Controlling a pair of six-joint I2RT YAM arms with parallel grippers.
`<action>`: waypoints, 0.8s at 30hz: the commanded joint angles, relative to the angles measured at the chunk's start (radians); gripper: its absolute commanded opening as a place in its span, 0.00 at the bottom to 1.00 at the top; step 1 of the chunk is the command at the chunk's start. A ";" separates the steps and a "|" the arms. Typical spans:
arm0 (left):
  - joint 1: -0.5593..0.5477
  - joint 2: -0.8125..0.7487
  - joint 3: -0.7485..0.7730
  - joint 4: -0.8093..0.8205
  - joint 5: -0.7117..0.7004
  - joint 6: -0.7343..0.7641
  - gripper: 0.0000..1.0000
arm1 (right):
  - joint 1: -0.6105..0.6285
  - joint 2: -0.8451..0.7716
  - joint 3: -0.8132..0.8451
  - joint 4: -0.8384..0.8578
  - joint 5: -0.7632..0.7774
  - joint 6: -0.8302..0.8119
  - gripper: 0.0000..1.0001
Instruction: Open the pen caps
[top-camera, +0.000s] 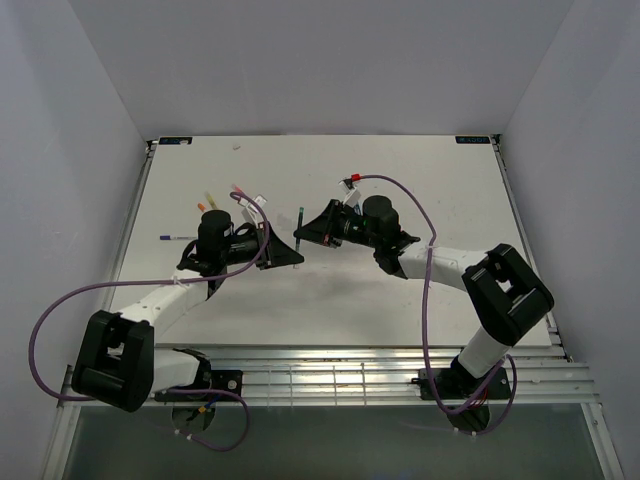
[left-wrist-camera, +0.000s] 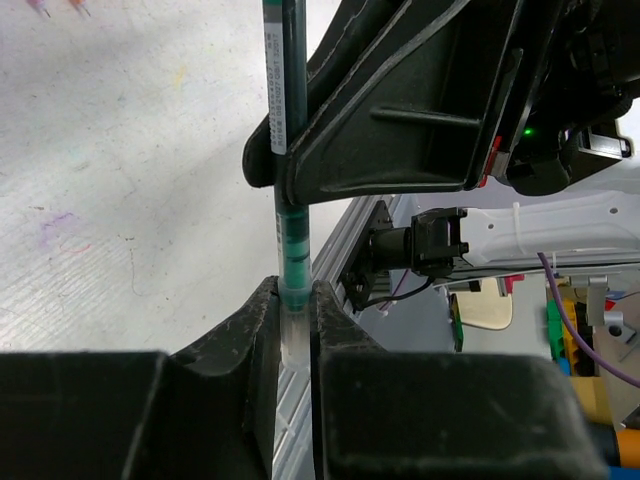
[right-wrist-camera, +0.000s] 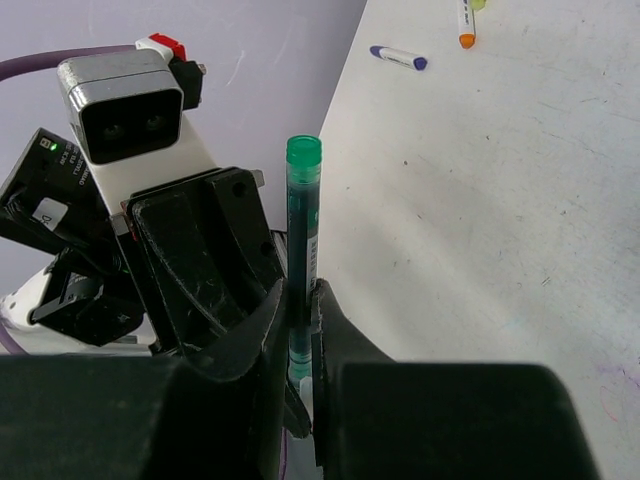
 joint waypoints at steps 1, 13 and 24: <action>-0.003 0.014 0.020 0.016 0.027 0.007 0.19 | -0.011 0.013 0.045 0.066 0.001 0.018 0.08; -0.010 0.100 0.002 -0.069 -0.033 -0.011 0.00 | -0.115 0.095 0.328 -0.209 0.136 -0.028 0.08; -0.027 0.110 0.147 -0.382 -0.363 0.098 0.00 | -0.164 0.241 0.830 -0.735 0.305 -0.317 0.08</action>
